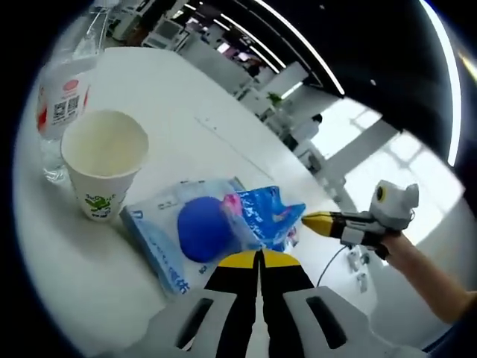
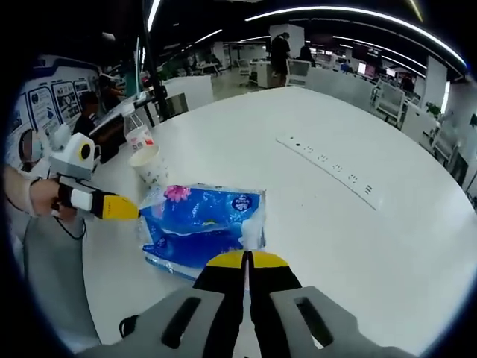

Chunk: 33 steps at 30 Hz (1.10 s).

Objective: Arrange the tabletop items into an orderly group along one side of the table until the central work area is clear of visible clutter.

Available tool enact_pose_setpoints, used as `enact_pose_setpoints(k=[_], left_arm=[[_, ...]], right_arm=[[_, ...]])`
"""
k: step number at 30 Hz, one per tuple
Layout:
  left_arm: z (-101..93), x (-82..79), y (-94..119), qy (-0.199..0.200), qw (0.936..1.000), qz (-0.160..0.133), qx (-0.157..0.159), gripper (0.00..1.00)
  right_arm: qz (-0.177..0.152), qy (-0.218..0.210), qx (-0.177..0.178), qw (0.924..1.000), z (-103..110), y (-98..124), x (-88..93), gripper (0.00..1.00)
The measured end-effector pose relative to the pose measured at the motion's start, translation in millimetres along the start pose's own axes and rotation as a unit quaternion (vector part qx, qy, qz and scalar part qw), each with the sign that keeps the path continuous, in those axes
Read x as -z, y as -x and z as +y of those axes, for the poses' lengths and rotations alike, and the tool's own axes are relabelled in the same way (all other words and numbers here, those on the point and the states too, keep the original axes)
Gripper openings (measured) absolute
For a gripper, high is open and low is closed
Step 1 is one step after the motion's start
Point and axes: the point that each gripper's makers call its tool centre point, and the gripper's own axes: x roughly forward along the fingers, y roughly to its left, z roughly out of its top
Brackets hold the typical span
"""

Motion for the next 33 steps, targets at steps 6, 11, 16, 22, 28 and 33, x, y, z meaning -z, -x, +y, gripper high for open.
enact_pose_setpoints(k=[6,11,16,22,28,33], left_arm=[[-11.3,0.0,-8,-0.024,0.9996,0.011,0.011,0.0],[-19.6,-0.8,-13,-0.038,0.9989,0.019,0.019,0.0],[-30.4,2.3,-19,-0.058,0.9974,0.032,0.03,0.0],[-42.2,8.9,-27,-0.077,0.9948,0.05,0.044,0.0],[-52.4,18.0,-37,-0.098,0.9915,0.067,0.054,0.0],[-61.5,27.5,-44,-0.114,0.9878,0.084,0.065,0.0]], right_arm=[[-0.008,-0.015,0.016,0.9997,-4,20,8.4,0.0],[-0.013,-0.03,0.027,0.9991,-2,36,18.0,0.0],[-0.018,-0.045,0.038,0.9981,-4,51,27.6,0.0],[-0.023,-0.06,0.052,0.9966,-4,66,40.8,0.0],[-0.024,-0.079,0.066,0.9944,-5,81,59.3,0.0],[-0.024,-0.103,0.077,0.9914,-7,94,75.6,0.0]])
